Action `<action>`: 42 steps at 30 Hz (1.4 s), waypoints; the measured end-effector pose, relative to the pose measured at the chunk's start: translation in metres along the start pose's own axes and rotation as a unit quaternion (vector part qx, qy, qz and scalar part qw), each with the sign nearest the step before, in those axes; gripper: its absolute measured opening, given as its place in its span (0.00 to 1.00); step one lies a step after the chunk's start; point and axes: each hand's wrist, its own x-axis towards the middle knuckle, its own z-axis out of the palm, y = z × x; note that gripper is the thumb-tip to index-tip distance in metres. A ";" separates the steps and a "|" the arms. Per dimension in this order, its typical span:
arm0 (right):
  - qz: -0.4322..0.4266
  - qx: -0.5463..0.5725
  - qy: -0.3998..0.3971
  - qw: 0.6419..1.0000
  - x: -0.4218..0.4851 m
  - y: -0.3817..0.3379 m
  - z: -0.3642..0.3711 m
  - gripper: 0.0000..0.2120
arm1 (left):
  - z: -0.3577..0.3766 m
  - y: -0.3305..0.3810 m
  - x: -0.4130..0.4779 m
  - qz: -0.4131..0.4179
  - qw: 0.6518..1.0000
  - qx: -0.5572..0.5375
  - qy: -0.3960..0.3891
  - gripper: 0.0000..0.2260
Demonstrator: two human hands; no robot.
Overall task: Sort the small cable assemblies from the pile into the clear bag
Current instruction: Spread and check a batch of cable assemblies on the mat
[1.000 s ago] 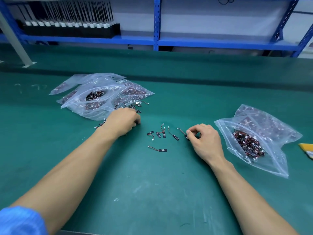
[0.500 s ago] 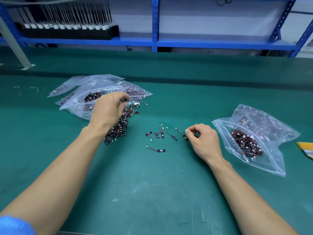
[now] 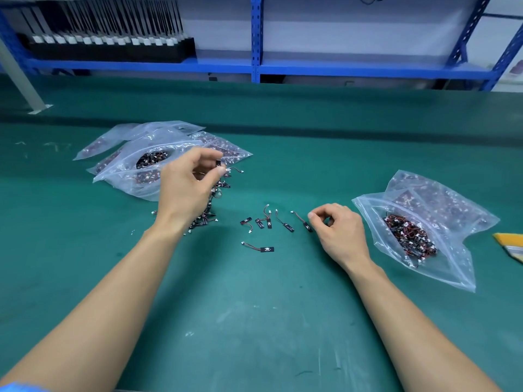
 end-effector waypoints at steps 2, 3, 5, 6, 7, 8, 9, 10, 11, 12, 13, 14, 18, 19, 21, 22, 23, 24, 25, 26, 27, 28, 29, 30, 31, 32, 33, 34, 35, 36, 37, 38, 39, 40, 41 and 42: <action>0.001 0.000 0.001 1.000 0.000 0.000 0.000 0.09 | 0.006 0.011 -0.010 -0.020 0.998 -0.058 -0.023 0.10; 0.002 -0.001 0.000 1.000 0.000 -0.001 0.000 0.08 | 0.009 0.016 -0.015 -0.027 0.996 -0.079 -0.033 0.10; 0.006 0.001 -0.001 1.000 0.000 -0.001 -0.001 0.07 | 0.014 0.025 -0.024 -0.038 0.991 -0.117 -0.046 0.10; 0.006 0.002 -0.002 1.000 0.000 -0.001 -0.001 0.07 | 0.015 0.029 -0.028 -0.043 0.989 -0.134 -0.051 0.10; 0.006 0.002 -0.001 1.000 0.000 -0.001 -0.001 0.07 | 0.017 0.032 -0.031 -0.048 0.985 -0.152 -0.057 0.11; 0.006 0.002 -0.001 1.000 0.000 -0.001 -0.001 0.07 | 0.018 0.035 -0.034 -0.055 0.982 -0.171 -0.066 0.11; 0.007 0.002 -0.001 1.000 0.000 -0.001 -0.001 0.07 | 0.020 0.038 -0.037 -0.062 0.977 -0.189 -0.078 0.11; 0.007 0.002 -0.001 1.000 0.000 -0.002 -0.001 0.07 | 0.022 0.040 -0.040 -0.074 0.971 -0.208 -0.094 0.11; 0.008 0.002 -0.002 1.000 0.000 -0.002 -0.001 0.06 | 0.025 0.042 -0.043 -0.088 0.963 -0.226 -0.113 0.11; 0.009 0.002 -0.002 1.000 0.000 -0.002 -0.001 0.06 | 0.029 0.043 -0.046 -0.104 0.956 -0.240 -0.136 0.11; 0.010 0.002 -0.002 1.000 0.000 -0.002 -0.001 0.06 | 0.033 0.043 -0.050 -0.118 0.948 -0.249 -0.158 0.11; 0.012 0.003 -0.001 1.000 0.000 -0.002 -0.001 0.06 | 0.038 0.043 -0.055 -0.131 0.942 -0.252 -0.180 0.11; 0.016 0.001 -0.003 1.000 0.001 -0.003 -0.002 0.06 | 0.055 0.035 -0.072 -0.168 0.927 -0.224 -0.251 0.09; 0.017 0.001 -0.004 1.000 0.001 -0.003 -0.002 0.06 | 0.058 0.032 -0.075 -0.170 0.926 -0.213 -0.262 0.09; 0.020 -0.001 -0.006 1.000 0.002 -0.003 -0.002 0.06 | 0.063 0.028 -0.079 -0.171 0.925 -0.199 -0.275 0.09; 0.021 0.000 -0.006 1.000 0.002 -0.003 -0.001 0.06 | 0.065 0.026 -0.080 -0.169 0.926 -0.192 -0.279 0.09; 0.023 0.001 -0.007 1.000 0.002 -0.003 -0.001 0.06 | 0.067 0.025 -0.081 -0.167 0.927 -0.185 -0.281 0.09; 0.023 0.002 -0.007 1.000 0.002 -0.003 -0.001 0.06 | 0.068 0.024 -0.081 -0.163 0.929 -0.177 -0.282 0.09; 0.022 0.001 -0.006 1.000 0.002 -0.003 -0.001 0.06 | 0.069 0.023 -0.082 -0.159 0.931 -0.171 -0.282 0.09; 0.022 0.000 -0.006 1.000 0.002 -0.003 -0.001 0.06 | 0.070 0.022 -0.082 -0.155 0.932 -0.167 -0.282 0.09; 0.021 0.000 -0.006 1.000 0.002 -0.003 -0.001 0.06 | 0.070 0.021 -0.083 -0.151 0.934 -0.164 -0.281 0.09; 0.021 -0.001 -0.006 1.000 0.002 -0.003 -0.001 0.06 | 0.071 0.020 -0.084 -0.148 0.935 -0.159 -0.280 0.09; 0.021 -0.002 -0.007 1.000 0.002 -0.003 -0.001 0.06 | 0.071 0.019 -0.085 -0.144 0.937 -0.153 -0.279 0.10; 0.021 -0.003 -0.007 1.000 0.002 -0.003 -0.001 0.06 | 0.072 0.017 -0.085 -0.141 0.938 -0.149 -0.279 0.11; 0.020 -0.003 -0.006 1.000 0.002 -0.003 -0.001 0.06 | 0.072 0.016 -0.086 -0.138 0.939 -0.147 -0.277 0.12; 0.020 -0.003 -0.006 1.000 0.002 -0.003 -0.001 0.06 | 0.072 0.016 -0.087 -0.134 0.941 -0.146 -0.274 0.13; 0.021 -0.003 -0.007 1.000 0.002 -0.003 -0.001 0.06 | 0.072 0.015 -0.087 -0.129 0.943 -0.144 -0.270 0.14; 0.022 -0.003 -0.008 1.000 0.002 -0.003 -0.001 0.06 | 0.072 0.014 -0.088 -0.123 0.946 -0.139 -0.265 0.15; 0.023 -0.003 -0.008 1.000 0.002 -0.003 -0.001 0.06 | 0.072 0.013 -0.088 -0.117 0.950 -0.131 -0.259 0.15; 0.023 -0.002 -0.008 1.000 0.002 -0.003 -0.001 0.06 | 0.071 0.012 -0.088 -0.112 0.953 -0.121 -0.253 0.14; 0.022 -0.002 -0.008 1.000 0.002 -0.003 -0.002 0.06 | 0.070 0.012 -0.088 -0.110 0.956 -0.113 -0.246 0.14; 0.022 -0.001 -0.008 1.000 0.002 -0.003 -0.002 0.06 | 0.069 0.011 -0.087 -0.109 0.958 -0.109 -0.240 0.13; 0.022 -0.001 -0.008 1.000 0.002 -0.003 -0.002 0.06 | 0.068 0.011 -0.087 -0.108 0.959 -0.110 -0.236 0.12; 0.022 -0.001 -0.008 1.000 0.002 -0.003 -0.002 0.06 | 0.067 0.010 -0.087 -0.106 0.960 -0.110 -0.233 0.11; 0.021 -0.002 -0.009 1.000 0.002 -0.003 -0.002 0.06 | 0.067 0.010 -0.087 -0.102 0.962 -0.109 -0.230 0.10; 0.021 -0.002 -0.009 1.000 0.002 -0.003 -0.002 0.06 | 0.066 0.010 -0.087 -0.097 0.963 -0.106 -0.227 0.10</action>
